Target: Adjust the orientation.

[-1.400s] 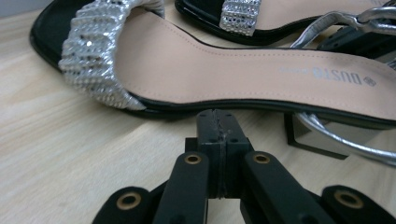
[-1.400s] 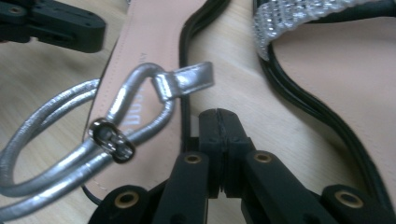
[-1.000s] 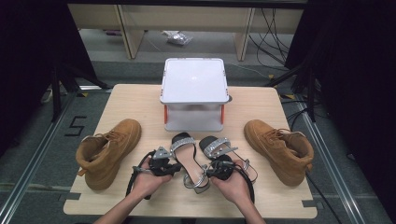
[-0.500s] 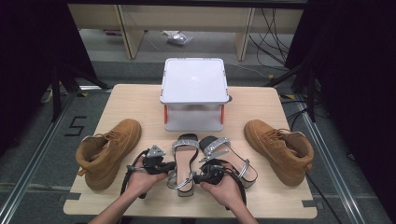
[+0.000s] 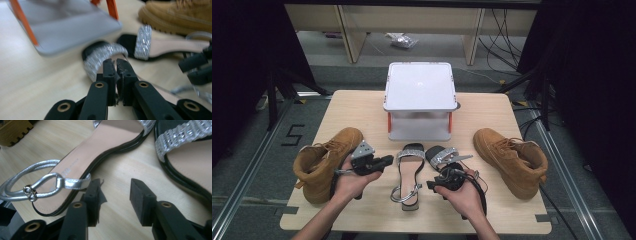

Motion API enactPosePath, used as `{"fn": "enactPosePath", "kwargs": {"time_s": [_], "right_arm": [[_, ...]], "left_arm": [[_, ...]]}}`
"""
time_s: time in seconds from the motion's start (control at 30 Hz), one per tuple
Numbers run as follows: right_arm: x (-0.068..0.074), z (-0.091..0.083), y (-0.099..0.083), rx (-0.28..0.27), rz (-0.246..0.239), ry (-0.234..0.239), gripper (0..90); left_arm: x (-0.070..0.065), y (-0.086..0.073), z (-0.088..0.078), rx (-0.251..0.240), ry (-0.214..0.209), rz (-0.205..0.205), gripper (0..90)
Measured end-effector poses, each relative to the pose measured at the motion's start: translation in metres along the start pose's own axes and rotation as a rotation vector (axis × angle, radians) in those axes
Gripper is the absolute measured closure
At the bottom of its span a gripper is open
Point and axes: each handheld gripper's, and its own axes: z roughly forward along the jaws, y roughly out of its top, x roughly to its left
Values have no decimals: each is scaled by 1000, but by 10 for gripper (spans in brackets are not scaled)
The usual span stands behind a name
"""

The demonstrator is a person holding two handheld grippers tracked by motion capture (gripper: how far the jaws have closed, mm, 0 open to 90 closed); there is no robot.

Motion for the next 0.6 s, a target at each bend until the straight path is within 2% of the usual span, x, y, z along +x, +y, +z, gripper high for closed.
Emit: {"fn": "enactPosePath", "kwargs": {"time_s": [0.03,0.07,0.1,0.17,0.23,0.33,0.43,0.5,0.53,0.6], "right_arm": [[1,-1,0,-4,17,10,586],[0,-1,1,-12,14,-5,564],[1,-2,0,-15,24,6,547],[3,-2,-1,-21,32,-1,530],[3,-3,-3,-21,24,18,525],[4,-3,-4,-34,23,24,510],[6,-5,-4,-44,42,32,507],[6,-5,-3,-49,31,29,505],[4,-5,-1,-59,-1,39,505],[6,-6,1,-40,14,32,505]], "left_arm": [[2,4,-2,-19,10,2,850],[3,7,-3,-33,13,2,851],[3,7,-3,-33,13,2,850],[4,15,-5,-57,19,17,848],[5,19,-5,-74,18,14,850],[7,24,-7,-90,26,9,852],[8,27,-9,-93,31,11,852],[8,27,-11,-94,37,9,850],[8,27,-12,-99,42,4,850],[9,27,-13,-107,44,-2,847]]}}
